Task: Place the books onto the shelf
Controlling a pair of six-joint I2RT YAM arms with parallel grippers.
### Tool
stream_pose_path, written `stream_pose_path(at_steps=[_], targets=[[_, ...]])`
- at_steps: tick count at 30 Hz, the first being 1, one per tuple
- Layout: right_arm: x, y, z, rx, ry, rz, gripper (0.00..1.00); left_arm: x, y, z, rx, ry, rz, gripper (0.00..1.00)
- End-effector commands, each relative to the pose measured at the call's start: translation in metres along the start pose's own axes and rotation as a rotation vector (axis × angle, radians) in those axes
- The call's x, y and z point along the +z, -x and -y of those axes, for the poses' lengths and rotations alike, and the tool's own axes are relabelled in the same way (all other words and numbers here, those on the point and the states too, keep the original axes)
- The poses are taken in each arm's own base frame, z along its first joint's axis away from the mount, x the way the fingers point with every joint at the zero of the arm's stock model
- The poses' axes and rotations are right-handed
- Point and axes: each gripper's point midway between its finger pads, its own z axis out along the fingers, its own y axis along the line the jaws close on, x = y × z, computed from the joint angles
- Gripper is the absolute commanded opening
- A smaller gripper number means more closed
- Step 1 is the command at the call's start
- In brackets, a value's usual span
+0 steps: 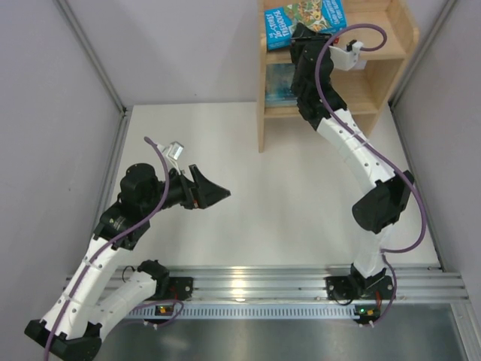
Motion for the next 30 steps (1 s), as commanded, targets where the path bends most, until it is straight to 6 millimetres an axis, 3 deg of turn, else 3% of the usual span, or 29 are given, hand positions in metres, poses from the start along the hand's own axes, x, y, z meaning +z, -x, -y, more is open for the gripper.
stream_pose_path(at_steps=[1,8,9,17,25,30], targets=[[-0.015,0.025,-0.049,0.127,0.068,0.048,0.20,0.000,0.005,0.003,0.030,-0.014,0.022,0.99],[-0.016,0.019,-0.053,0.101,0.067,0.011,0.42,-0.001,0.008,0.003,0.041,-0.005,0.026,0.99],[-0.017,0.013,-0.045,0.078,0.038,-0.027,0.46,-0.002,0.007,0.004,0.043,-0.008,0.025,0.99],[-0.032,0.014,-0.027,0.031,-0.019,-0.138,0.57,-0.005,0.008,0.004,0.045,-0.001,0.037,0.99],[-0.034,0.014,-0.018,-0.012,-0.038,-0.167,0.50,-0.005,0.004,0.002,0.022,-0.002,0.034,0.99],[-0.032,0.012,-0.025,0.014,0.012,-0.177,0.36,-0.005,0.002,-0.001,0.006,0.006,0.038,0.98]])
